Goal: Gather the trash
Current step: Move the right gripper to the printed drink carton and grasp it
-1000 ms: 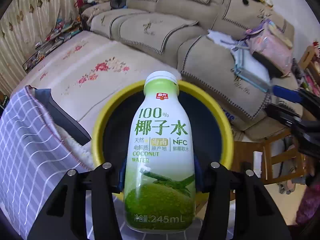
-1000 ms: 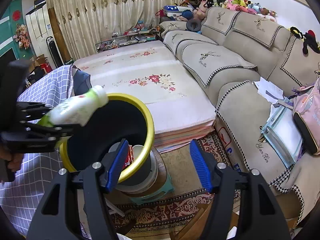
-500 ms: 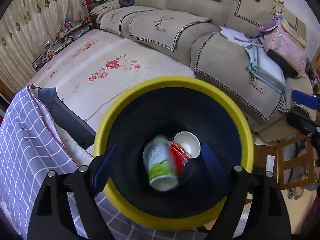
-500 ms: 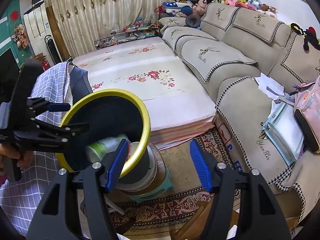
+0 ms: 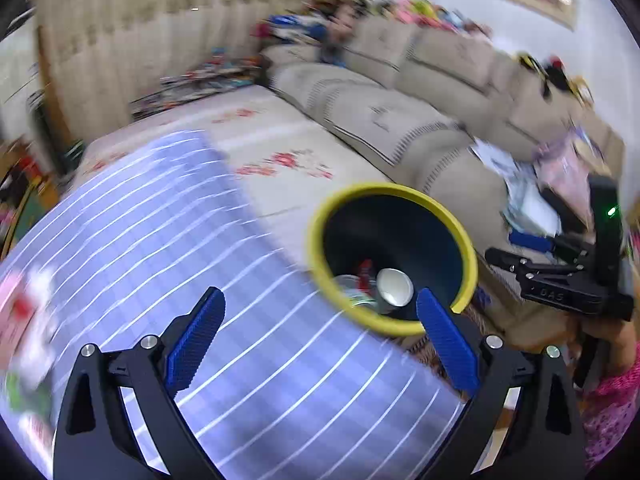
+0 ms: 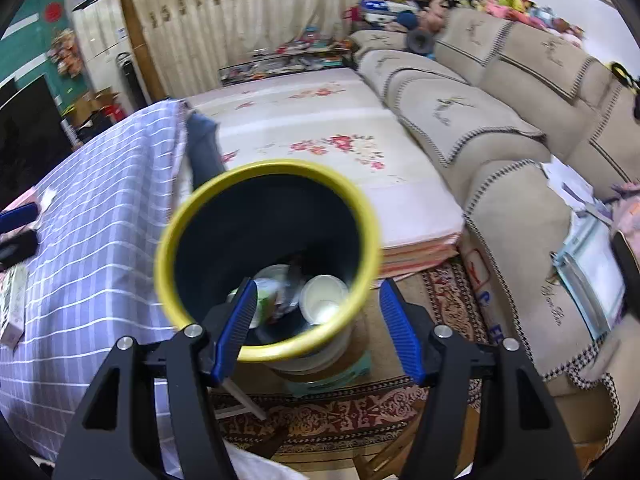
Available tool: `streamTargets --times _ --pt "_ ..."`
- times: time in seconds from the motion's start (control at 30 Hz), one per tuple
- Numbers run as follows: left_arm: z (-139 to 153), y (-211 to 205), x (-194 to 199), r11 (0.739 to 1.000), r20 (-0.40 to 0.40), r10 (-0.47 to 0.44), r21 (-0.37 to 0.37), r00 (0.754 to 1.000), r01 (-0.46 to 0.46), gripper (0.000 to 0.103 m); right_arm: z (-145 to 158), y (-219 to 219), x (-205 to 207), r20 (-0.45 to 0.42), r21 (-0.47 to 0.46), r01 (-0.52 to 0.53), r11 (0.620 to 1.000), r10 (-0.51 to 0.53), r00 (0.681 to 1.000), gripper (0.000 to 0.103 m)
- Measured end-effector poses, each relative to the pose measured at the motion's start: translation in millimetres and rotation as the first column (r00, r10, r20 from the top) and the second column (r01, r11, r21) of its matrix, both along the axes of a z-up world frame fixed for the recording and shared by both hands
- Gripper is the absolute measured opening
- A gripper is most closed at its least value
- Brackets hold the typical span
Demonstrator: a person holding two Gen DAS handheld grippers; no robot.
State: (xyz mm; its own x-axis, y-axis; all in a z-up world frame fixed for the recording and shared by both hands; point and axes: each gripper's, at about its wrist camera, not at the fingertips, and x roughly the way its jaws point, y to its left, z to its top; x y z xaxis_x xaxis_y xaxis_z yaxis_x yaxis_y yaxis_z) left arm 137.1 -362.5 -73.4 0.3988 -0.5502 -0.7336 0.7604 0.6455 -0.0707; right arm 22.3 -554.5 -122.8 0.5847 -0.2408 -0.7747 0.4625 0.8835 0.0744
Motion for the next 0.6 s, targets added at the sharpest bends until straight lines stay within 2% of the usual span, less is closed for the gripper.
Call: streamTargets --times 0.13,0.23,0.43,0.47,0.6 --pt "12.5 83.5 -2.3 0.988 0.033 0.150 -0.041 0.988 -0.149 0.098 8.7 32.3 16.7 0.015 -0.010 -0.067 0.998 0.067 0.998 0.061" --pt "18.4 148.6 -7.3 0.963 0.060 0.268 -0.053 0.962 -0.265 0.098 16.0 59.8 28.7 0.031 -0.016 -0.124 0.992 0.124 0.992 0.061" --pt "21.2 259.1 -24.6 0.882 0.125 0.471 -0.044 0.873 -0.470 0.098 26.9 136.3 55.1 0.072 -0.004 -0.291 0.957 0.291 0.954 0.061" --pt "21.2 277.5 -28.2 0.864 0.128 0.503 -0.041 0.855 -0.502 0.098 28.0 154.9 60.2 0.081 0.004 -0.334 0.943 0.332 0.940 0.061" --pt "19.0 323.8 -37.1 0.816 0.130 0.577 -0.041 0.806 -0.577 0.098 31.6 212.9 71.4 0.113 0.027 -0.462 0.887 0.456 0.883 0.061"
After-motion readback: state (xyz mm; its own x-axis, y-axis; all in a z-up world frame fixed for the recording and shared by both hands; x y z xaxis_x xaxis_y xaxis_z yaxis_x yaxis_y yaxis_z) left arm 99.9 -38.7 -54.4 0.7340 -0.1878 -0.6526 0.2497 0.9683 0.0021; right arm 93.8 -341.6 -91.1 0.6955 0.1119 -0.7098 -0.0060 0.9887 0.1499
